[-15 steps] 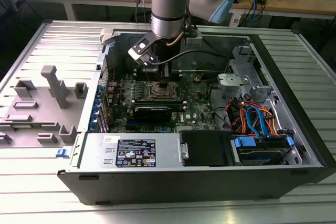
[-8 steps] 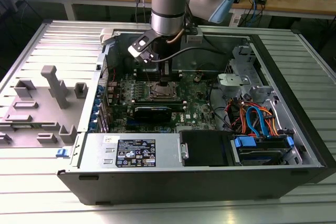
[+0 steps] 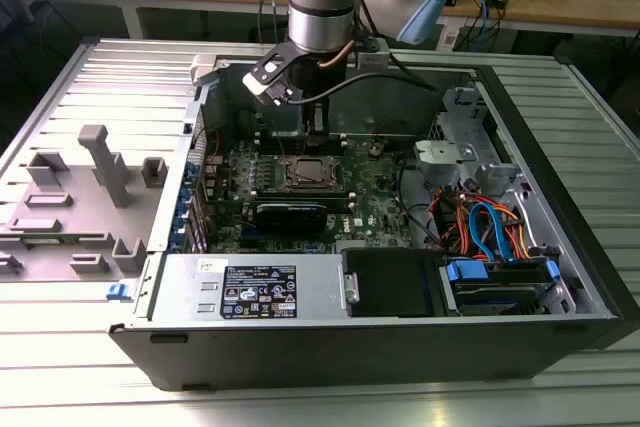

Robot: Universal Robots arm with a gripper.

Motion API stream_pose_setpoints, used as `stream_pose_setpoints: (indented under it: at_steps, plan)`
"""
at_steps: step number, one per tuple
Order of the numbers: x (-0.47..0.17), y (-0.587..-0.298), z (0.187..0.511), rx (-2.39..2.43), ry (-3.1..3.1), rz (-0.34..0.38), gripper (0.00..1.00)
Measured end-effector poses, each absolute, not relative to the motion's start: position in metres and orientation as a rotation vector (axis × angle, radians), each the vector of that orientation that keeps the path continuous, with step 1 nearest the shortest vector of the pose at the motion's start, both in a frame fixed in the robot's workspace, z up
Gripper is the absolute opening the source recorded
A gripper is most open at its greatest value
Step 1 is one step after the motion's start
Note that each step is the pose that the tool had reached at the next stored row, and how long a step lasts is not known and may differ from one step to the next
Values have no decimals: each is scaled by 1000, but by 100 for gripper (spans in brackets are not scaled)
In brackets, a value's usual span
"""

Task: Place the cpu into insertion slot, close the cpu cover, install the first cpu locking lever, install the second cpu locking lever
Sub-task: 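Install the first cpu locking lever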

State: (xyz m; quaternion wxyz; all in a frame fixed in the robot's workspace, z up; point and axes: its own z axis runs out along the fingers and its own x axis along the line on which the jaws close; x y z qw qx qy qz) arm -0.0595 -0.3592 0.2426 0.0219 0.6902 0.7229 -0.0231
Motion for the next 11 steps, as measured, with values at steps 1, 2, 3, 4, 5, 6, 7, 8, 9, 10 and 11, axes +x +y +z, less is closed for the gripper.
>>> stream_pose_setpoints:
  at_steps: [1,2,3,4,5,6,7,8,9,10,11]
  plan:
    - [-59,-359,243,2138,2240,-71,11]
    - [-59,-359,243,2139,2240,-71,11]
    - [-59,-359,243,2138,2240,-71,11]
    - [-60,-359,243,2139,2240,-71,11]
    - [-59,-359,243,2138,2240,-71,11]
    - [-60,-359,244,2139,2240,-71,11]
    - [-60,-359,244,2139,2240,-71,11]
    - [-59,-359,244,2139,2240,-71,11]
    - [-59,-359,244,2138,2240,-71,11]
    - [-60,-359,244,2139,2240,-71,11]
    - [-59,-359,244,2139,2240,-71,11]
